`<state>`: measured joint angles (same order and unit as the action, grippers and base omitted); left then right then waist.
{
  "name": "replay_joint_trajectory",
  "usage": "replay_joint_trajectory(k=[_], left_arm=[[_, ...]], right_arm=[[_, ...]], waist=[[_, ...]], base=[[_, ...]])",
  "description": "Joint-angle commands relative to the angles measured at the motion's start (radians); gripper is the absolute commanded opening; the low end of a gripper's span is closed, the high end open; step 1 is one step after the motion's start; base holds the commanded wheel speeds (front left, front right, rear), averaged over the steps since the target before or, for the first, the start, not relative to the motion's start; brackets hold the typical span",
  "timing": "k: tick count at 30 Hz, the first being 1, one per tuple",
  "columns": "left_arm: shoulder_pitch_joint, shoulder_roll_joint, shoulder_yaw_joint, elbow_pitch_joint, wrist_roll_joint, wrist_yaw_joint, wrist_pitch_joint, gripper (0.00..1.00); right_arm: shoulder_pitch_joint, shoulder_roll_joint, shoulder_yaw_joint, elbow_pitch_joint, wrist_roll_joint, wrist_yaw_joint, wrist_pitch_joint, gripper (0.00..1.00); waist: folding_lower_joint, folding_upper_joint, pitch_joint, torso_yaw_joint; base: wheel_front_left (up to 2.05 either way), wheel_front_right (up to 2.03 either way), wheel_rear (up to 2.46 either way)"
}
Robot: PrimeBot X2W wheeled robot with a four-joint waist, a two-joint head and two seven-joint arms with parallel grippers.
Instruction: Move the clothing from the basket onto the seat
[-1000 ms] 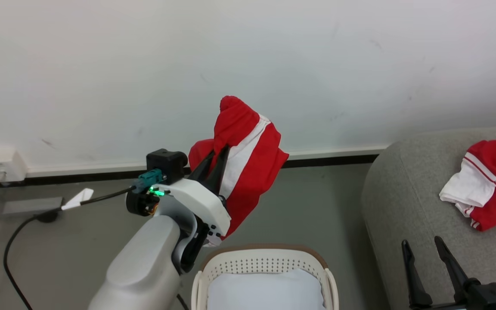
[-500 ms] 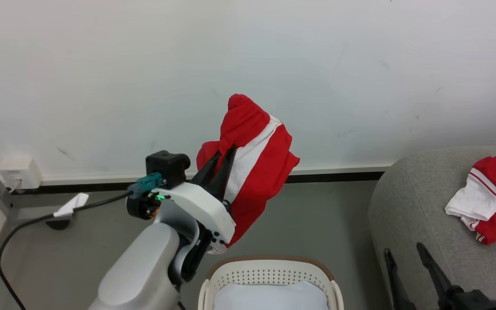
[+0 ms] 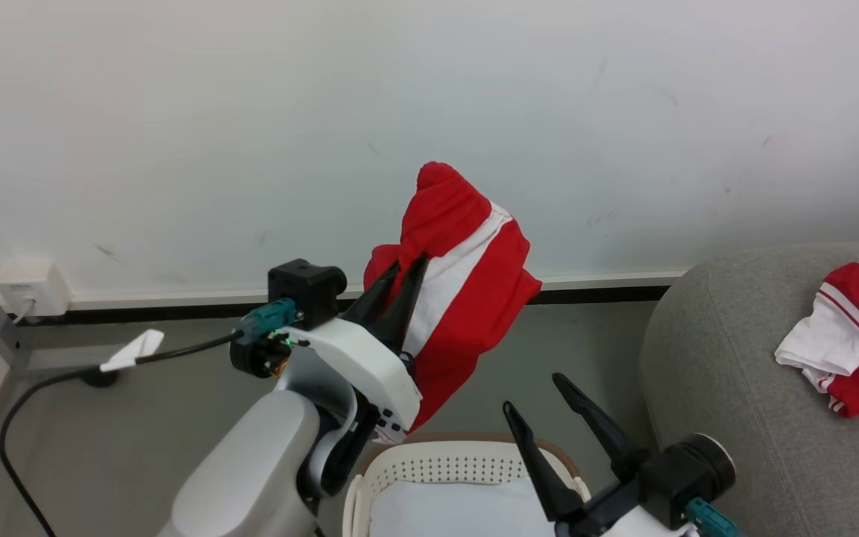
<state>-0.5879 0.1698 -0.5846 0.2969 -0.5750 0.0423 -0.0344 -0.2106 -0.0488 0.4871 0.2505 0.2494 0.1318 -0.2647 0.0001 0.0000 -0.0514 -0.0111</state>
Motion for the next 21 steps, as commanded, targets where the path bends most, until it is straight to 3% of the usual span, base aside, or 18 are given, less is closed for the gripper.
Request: replay_joint_trajectory(k=[1,11,21], left_arm=[[0.003,0.003,-0.001,-0.009,0.008,0.001,0.003,0.0],[-0.01,-0.008,-0.031,-0.025,0.013,-0.006,0.024,0.0],[-0.009,-0.023,-0.058,-0.031,0.002,-0.014,0.033,0.0]], right_arm=[[-0.03,-0.003,0.025,0.008,0.057,-0.002,0.001,1.0],[-0.207,-0.003,0.204,0.11,0.263,-0.002,0.001,1.0],[-0.352,-0.003,0.304,0.225,0.455,-0.002,0.001,1.0]], waist=[[-0.0001,0.0,0.003,0.003],[-0.0001,0.0,0.009,0.022],[-0.0001,0.0,0.013,0.043]], base=[[0.0,0.0,0.0],[0.0,0.0,0.0],[0.0,0.0,0.0]])
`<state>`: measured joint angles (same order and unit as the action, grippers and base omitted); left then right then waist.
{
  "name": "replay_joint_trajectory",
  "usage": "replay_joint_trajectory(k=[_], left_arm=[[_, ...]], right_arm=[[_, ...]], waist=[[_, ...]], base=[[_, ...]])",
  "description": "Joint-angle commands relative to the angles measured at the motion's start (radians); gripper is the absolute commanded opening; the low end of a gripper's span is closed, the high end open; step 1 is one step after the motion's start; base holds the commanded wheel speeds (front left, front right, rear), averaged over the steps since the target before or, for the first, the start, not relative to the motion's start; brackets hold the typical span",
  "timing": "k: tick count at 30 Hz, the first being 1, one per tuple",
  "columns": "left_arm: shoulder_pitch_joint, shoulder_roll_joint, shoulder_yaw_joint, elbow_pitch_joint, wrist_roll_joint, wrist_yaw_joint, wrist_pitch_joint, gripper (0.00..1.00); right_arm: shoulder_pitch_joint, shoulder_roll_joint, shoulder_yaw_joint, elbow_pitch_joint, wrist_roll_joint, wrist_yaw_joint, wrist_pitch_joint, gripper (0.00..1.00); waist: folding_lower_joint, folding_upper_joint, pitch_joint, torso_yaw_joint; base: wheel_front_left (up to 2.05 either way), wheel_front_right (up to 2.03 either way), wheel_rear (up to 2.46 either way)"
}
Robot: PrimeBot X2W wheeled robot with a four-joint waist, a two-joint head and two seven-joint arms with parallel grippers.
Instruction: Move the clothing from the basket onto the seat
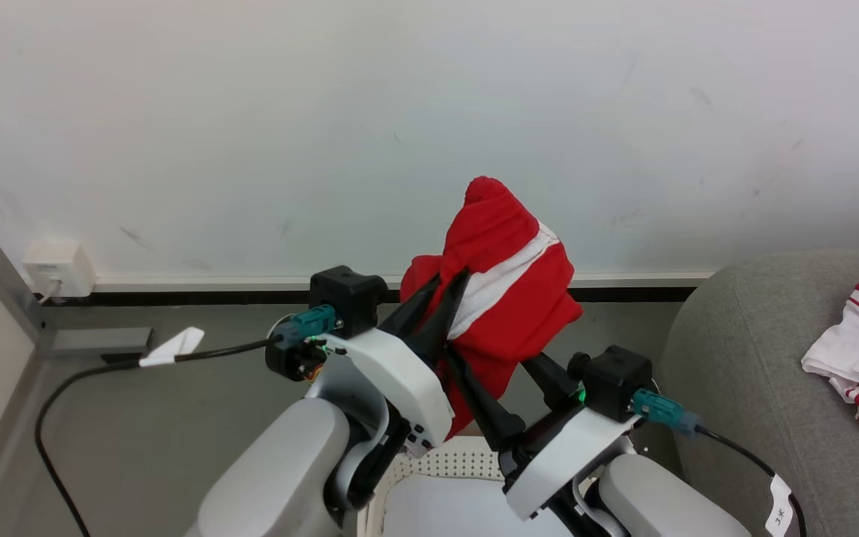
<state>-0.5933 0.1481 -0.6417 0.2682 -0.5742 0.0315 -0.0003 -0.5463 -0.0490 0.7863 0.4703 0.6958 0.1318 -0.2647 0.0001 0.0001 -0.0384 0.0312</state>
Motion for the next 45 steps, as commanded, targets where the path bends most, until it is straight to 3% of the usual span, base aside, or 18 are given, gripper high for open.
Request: replay_joint_trajectory(k=[1,3,6,7,9,32,38,45], left_arm=[[-0.003,-0.002,-0.003,-0.001,0.0,-0.004,-0.001,0.0],[-0.003,-0.006,-0.006,0.002,-0.004,-0.006,-0.002,0.0],[-0.004,-0.009,-0.007,0.007,-0.004,0.001,-0.008,0.0],[-0.004,-0.01,-0.006,0.008,-0.001,0.003,-0.012,0.25],[-0.003,-0.012,0.0,0.012,0.001,0.012,-0.023,1.0],[0.009,0.009,-0.006,0.018,-0.01,0.029,-0.033,1.0],[0.029,0.031,-0.011,0.008,-0.009,0.027,-0.031,1.0],[0.067,0.065,-0.013,-0.013,0.004,0.029,-0.063,1.0]], right_arm=[[-0.028,-0.002,0.018,0.011,0.029,-0.002,0.001,1.0],[-0.046,-0.003,0.046,0.025,0.072,-0.002,0.001,0.0],[-0.075,-0.003,0.066,0.031,0.113,-0.002,0.001,0.0],[-0.077,-0.003,0.068,0.032,0.12,-0.002,0.001,0.0],[-0.084,-0.003,0.075,0.034,0.127,-0.002,0.001,0.0],[-0.067,-0.003,-0.025,0.067,0.038,-0.002,0.001,0.0],[-0.055,-0.003,-0.053,0.051,0.023,-0.002,0.001,0.0],[-0.041,-0.003,-0.112,0.045,-0.047,-0.002,0.001,0.0]], waist=[[-0.0001,-0.0001,0.0,0.002],[-0.0001,-0.0001,-0.002,0.004],[-0.0001,-0.0001,-0.004,0.007],[-0.0001,-0.0001,-0.004,0.007],[-0.0001,-0.0001,-0.005,0.007],[-0.0001,-0.0001,-0.011,-0.021],[-0.0001,-0.0001,0.001,-0.073],[-0.0001,-0.0001,0.033,-0.188]], base=[[0.0,0.0,0.0],[0.0,0.0,0.0],[0.0,0.0,0.0],[0.0,0.0,0.0],[0.0,0.0,0.0],[0.0,0.0,0.0],[0.0,0.0,0.0],[0.0,0.0,0.0]])
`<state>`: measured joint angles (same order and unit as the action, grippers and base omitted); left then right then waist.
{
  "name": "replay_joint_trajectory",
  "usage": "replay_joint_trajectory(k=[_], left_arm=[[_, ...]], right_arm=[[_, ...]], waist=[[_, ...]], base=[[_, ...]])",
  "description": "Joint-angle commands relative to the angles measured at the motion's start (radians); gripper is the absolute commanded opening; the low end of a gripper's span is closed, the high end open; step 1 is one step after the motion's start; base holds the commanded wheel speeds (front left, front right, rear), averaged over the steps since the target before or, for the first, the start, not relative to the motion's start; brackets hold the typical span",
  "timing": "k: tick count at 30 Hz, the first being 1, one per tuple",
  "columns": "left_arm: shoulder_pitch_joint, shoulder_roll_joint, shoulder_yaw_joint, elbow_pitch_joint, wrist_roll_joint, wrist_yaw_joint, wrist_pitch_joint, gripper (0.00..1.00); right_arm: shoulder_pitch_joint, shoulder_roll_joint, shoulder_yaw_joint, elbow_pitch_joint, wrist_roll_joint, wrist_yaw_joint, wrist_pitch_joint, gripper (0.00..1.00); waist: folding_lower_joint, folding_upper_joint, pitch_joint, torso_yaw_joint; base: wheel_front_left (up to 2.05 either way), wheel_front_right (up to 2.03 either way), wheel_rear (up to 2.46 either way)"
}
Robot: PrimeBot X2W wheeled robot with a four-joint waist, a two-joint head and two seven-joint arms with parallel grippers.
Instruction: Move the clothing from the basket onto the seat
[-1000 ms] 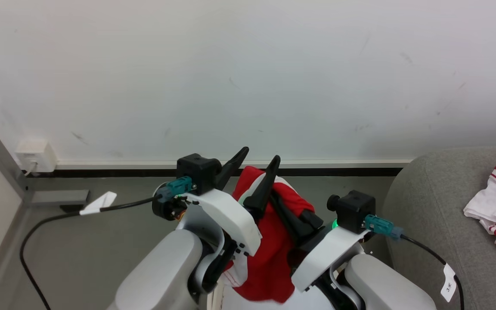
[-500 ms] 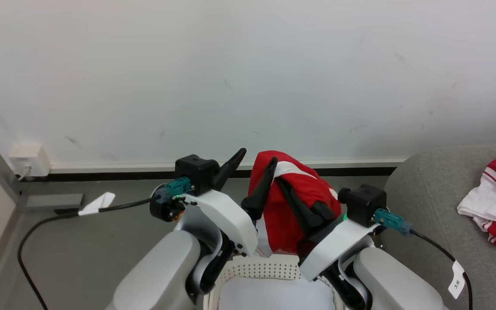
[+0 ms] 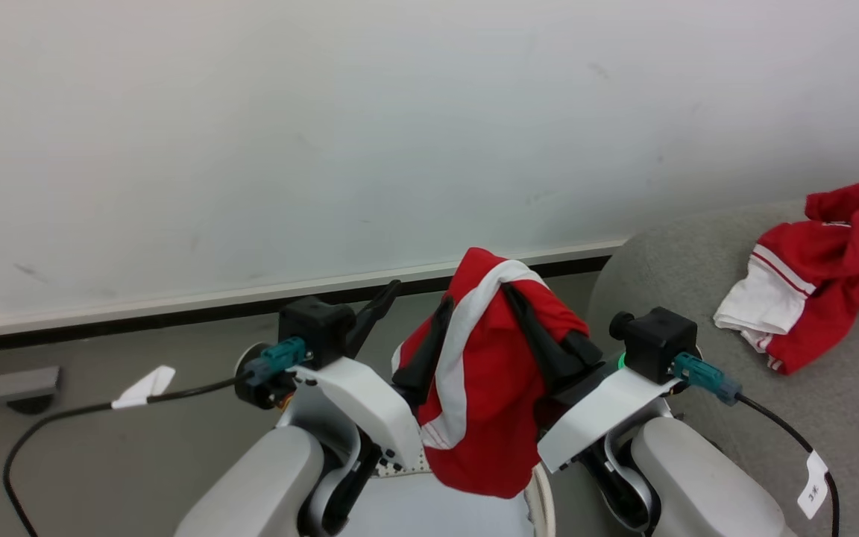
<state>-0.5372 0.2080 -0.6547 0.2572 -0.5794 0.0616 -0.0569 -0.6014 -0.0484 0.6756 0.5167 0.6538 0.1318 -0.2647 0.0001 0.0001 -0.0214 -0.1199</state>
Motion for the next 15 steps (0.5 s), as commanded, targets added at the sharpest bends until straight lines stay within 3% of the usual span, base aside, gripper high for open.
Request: replay_joint_trajectory(k=[1,9,15], left_arm=[[0.017,0.009,0.0,-0.005,0.009,-0.002,-0.01,1.0],[0.049,0.013,-0.025,-0.032,0.025,-0.005,-0.047,1.0],[-0.002,0.016,-0.06,-0.066,0.058,-0.027,-0.046,1.0]], right_arm=[[0.018,-0.003,-0.011,-0.003,-0.019,-0.002,0.001,0.0],[0.03,-0.021,-0.109,-0.041,-0.115,-0.002,0.001,0.0],[-0.004,-0.062,-0.241,-0.113,-0.152,-0.002,0.001,0.0]], waist=[[-0.0001,-0.0001,0.022,-0.058],[-0.0001,-0.0001,0.084,-0.218],[-0.0001,-0.0001,0.212,-0.258]], base=[[0.0,0.0,0.0],[0.0,0.0,0.0],[0.0,0.0,0.0]])
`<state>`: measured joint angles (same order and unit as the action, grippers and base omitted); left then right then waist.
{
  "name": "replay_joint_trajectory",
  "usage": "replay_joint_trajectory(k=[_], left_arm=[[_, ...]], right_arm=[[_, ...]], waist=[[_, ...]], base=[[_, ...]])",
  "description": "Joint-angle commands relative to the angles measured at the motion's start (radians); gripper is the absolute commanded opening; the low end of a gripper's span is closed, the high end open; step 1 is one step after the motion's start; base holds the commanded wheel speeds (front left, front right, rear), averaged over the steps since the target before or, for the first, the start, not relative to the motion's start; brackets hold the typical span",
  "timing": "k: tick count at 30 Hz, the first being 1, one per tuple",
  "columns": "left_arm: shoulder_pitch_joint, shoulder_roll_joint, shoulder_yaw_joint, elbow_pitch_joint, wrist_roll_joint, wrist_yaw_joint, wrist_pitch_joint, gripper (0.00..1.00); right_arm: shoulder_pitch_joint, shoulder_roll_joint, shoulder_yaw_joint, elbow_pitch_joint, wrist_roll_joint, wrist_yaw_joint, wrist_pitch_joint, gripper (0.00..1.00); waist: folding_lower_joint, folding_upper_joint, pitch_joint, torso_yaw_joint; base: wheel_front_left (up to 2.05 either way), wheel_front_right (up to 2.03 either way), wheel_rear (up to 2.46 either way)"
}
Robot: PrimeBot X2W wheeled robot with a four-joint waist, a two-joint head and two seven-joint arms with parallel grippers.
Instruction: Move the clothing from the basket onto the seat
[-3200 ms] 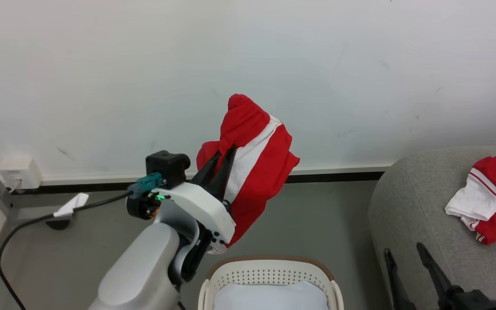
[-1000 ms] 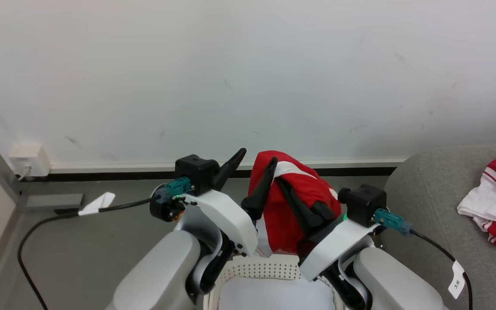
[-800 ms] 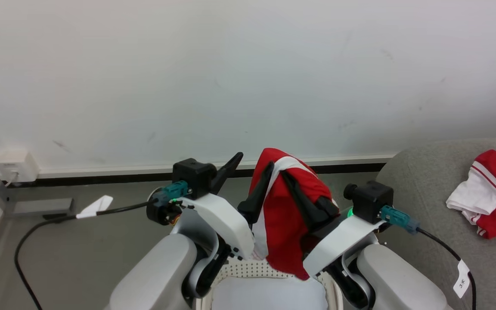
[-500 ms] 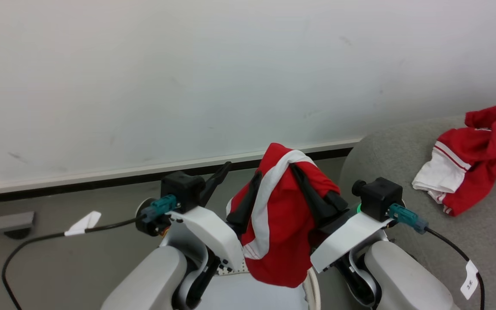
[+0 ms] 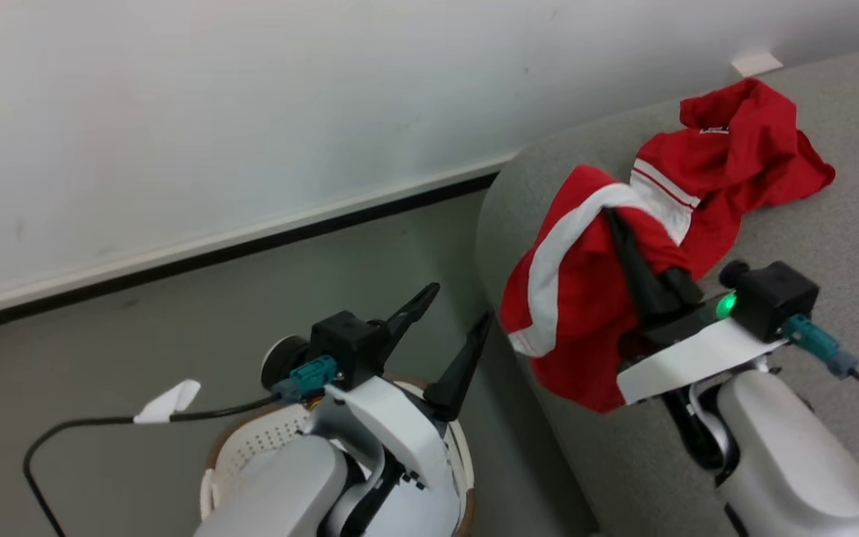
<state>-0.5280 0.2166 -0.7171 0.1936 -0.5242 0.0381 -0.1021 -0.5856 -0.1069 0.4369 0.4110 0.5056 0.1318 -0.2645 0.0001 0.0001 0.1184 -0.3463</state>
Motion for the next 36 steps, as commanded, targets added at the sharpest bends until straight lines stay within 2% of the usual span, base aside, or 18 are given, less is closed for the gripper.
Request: replay_joint_trajectory(k=[1,8,17,22,26,30,34,35,36], left_arm=[[-0.021,0.007,-0.003,-0.007,0.009,-0.007,0.0,1.0],[-0.116,0.016,-0.035,-0.063,0.058,-0.046,0.021,1.0],[-0.23,0.028,-0.026,-0.109,0.088,-0.079,0.001,1.0],[-0.256,0.038,-0.026,-0.097,0.095,-0.089,-0.015,1.0],[-0.276,0.026,-0.032,-0.088,0.096,-0.099,-0.029,1.0],[-0.279,0.023,-0.031,-0.075,0.092,-0.099,-0.045,1.0],[-0.257,0.036,-0.029,-0.057,0.083,-0.092,-0.051,1.0],[-0.25,0.04,-0.029,-0.054,0.08,-0.093,-0.052,1.0],[-0.244,0.044,-0.03,-0.052,0.079,-0.091,-0.052,1.0]], right_arm=[[-0.027,-0.014,-0.028,-0.018,-0.01,-0.002,0.0,0.0],[-0.155,-0.089,-0.209,-0.073,-0.042,-0.002,0.001,0.0],[-0.475,-0.273,-0.462,0.025,-0.083,-0.002,0.055,0.0],[-0.575,-0.334,-0.585,0.095,-0.153,-0.002,0.083,0.0],[-0.61,-0.397,-0.715,0.189,-0.257,-0.002,0.103,0.0],[-0.568,-0.408,-0.863,0.305,-0.338,-0.002,0.084,0.0],[-0.503,-0.368,-0.987,0.409,-0.404,-0.002,0.048,0.0],[-0.485,-0.353,-1.011,0.428,-0.418,-0.002,0.039,0.13],[-0.47,-0.337,-1.033,0.444,-0.43,-0.002,0.031,0.35]], waist=[[-0.0001,-0.0001,0.095,-0.028],[-0.0001,-0.0001,0.314,0.033],[-0.0001,-0.0001,0.54,0.122],[-0.0001,-0.0001,0.58,0.147],[-0.0001,-0.0001,0.603,0.176],[-0.0001,-0.0001,0.611,0.195],[-0.0001,-0.0001,0.607,0.196],[-0.0001,-0.0001,0.605,0.193],[-0.0001,-0.0001,0.603,0.19]], base=[[0.0,0.0,0.0],[0.0,0.0,0.0],[0.0,0.0,0.0],[0.0,0.0,0.0],[0.0,0.0,0.0],[0.0,0.0,0.0],[0.0,0.0,0.0],[0.0,0.0,0.0],[0.0,0.0,0.0]])
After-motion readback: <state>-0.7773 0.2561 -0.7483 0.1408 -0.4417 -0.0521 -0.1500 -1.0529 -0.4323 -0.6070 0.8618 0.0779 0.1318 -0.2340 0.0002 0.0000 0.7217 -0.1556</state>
